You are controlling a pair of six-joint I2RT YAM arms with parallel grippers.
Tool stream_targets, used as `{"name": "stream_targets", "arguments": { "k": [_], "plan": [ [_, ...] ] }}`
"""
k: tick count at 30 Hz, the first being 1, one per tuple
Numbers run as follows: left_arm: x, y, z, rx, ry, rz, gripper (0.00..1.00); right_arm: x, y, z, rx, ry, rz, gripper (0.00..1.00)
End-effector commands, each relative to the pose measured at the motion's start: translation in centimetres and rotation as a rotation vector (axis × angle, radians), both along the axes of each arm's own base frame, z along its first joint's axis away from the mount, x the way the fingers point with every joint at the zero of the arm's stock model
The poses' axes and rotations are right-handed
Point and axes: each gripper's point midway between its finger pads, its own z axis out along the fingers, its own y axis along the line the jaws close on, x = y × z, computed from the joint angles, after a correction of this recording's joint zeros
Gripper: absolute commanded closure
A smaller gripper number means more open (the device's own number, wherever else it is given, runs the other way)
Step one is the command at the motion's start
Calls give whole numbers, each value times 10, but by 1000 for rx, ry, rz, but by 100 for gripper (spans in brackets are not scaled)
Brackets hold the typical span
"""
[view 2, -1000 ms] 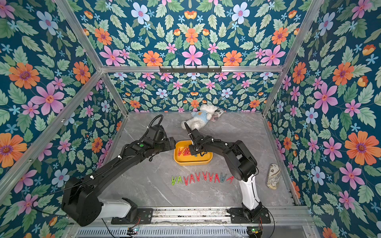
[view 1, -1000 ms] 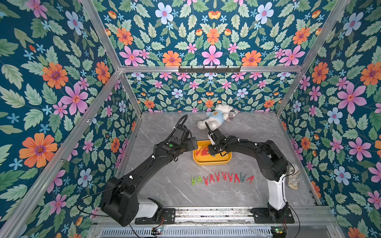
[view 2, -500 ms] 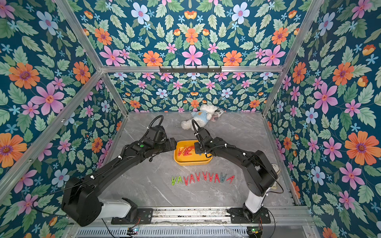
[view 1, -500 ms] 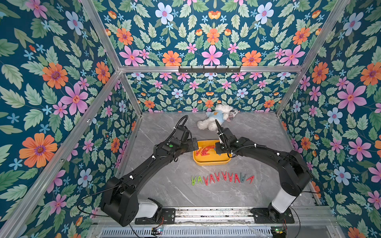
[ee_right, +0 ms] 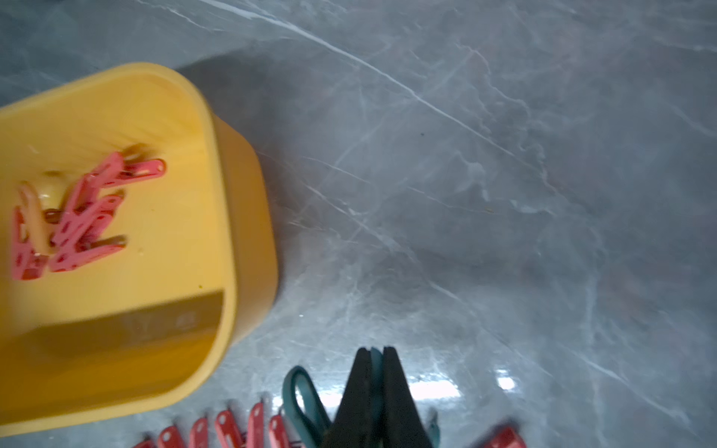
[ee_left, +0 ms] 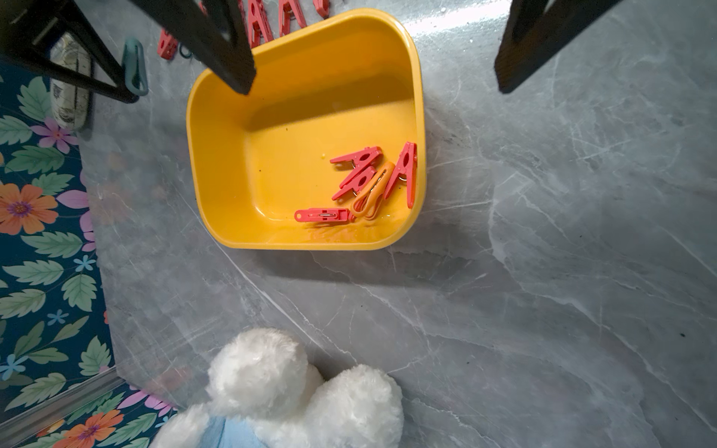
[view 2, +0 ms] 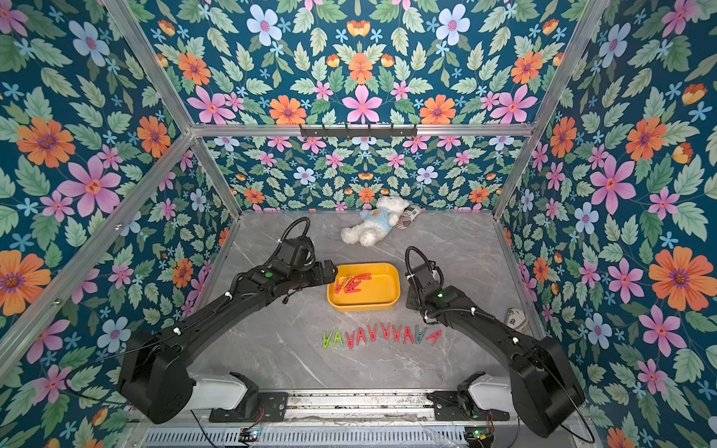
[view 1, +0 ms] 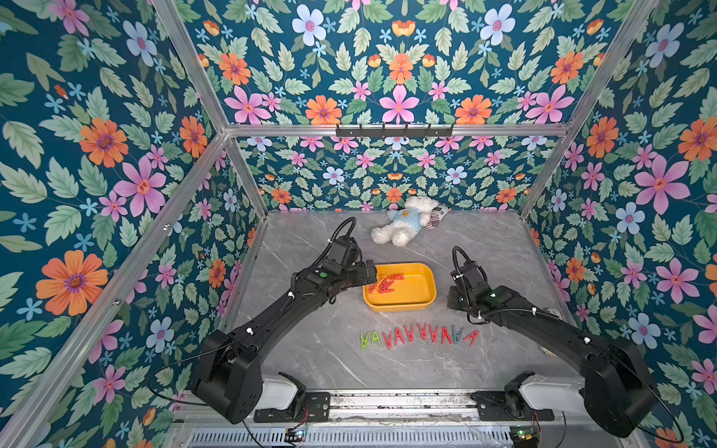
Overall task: Take the clothespins out of the storage box
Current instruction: Place the clothespin at the center of the board.
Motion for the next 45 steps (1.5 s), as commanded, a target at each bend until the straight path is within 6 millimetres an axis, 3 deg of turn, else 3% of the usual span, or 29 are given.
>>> {"name": "stream_targets", "arguments": {
  "k": [1, 16, 32, 39, 45],
  "plan": [
    [3, -6, 4, -22, -23, -26, 0, -8, -25, -7, -71, 18, -63, 99],
    [-7, -1, 2, -43, -34, -16, 0, -19, -65, -27, -282, 164, -176, 96],
    [-14, 0, -1, -65, -45, -31, 0, -39, -72, -26, -290, 280, -289, 95],
    [-15, 1, -4, -50, -44, -38, 0, -42, -64, -32, -233, 289, -304, 95],
    [-14, 0, -2, -52, -45, -42, 0, -57, -78, -40, -250, 299, -390, 95]
  ]
}}
